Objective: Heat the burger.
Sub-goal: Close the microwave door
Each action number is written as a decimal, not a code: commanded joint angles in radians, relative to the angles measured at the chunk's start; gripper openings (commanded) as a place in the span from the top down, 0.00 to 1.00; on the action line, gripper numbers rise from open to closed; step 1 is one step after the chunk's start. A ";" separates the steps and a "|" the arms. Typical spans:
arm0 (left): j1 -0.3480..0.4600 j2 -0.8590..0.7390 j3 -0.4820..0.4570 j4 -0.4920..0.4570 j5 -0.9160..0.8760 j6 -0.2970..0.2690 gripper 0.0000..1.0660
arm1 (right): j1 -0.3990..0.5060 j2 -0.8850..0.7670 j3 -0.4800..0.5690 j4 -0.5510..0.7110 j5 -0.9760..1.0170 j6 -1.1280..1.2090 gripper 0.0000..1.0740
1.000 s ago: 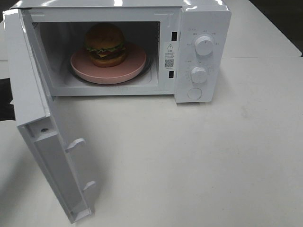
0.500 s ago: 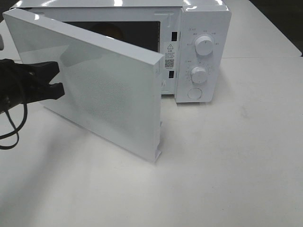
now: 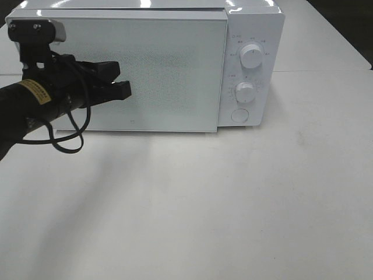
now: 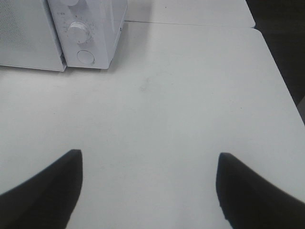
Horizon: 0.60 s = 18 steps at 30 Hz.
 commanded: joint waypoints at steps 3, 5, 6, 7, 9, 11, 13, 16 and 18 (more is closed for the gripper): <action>-0.044 0.040 -0.102 -0.045 0.038 -0.001 1.00 | -0.003 -0.027 0.004 0.000 -0.012 -0.010 0.30; -0.058 0.057 -0.136 -0.070 0.061 -0.001 1.00 | -0.003 -0.027 0.004 0.000 -0.012 -0.010 0.30; -0.067 0.064 -0.154 -0.080 0.070 0.000 1.00 | -0.003 -0.027 0.004 0.000 -0.012 -0.010 0.30; -0.082 0.078 -0.183 -0.103 0.075 0.007 1.00 | -0.003 -0.027 0.004 0.000 -0.012 -0.010 0.30; -0.096 0.094 -0.210 -0.122 0.083 0.025 1.00 | -0.003 -0.027 0.004 0.000 -0.012 -0.010 0.30; -0.102 0.101 -0.226 -0.130 0.089 0.032 1.00 | -0.003 -0.027 0.004 0.000 -0.012 -0.010 0.30; -0.118 0.123 -0.267 -0.144 0.115 0.053 1.00 | -0.003 -0.027 0.004 0.000 -0.012 -0.010 0.30; -0.129 0.137 -0.295 -0.144 0.132 0.053 1.00 | -0.003 -0.027 0.004 0.000 -0.012 -0.010 0.30; -0.134 0.156 -0.328 -0.144 0.138 0.052 1.00 | -0.003 -0.026 0.004 0.000 -0.012 -0.010 0.30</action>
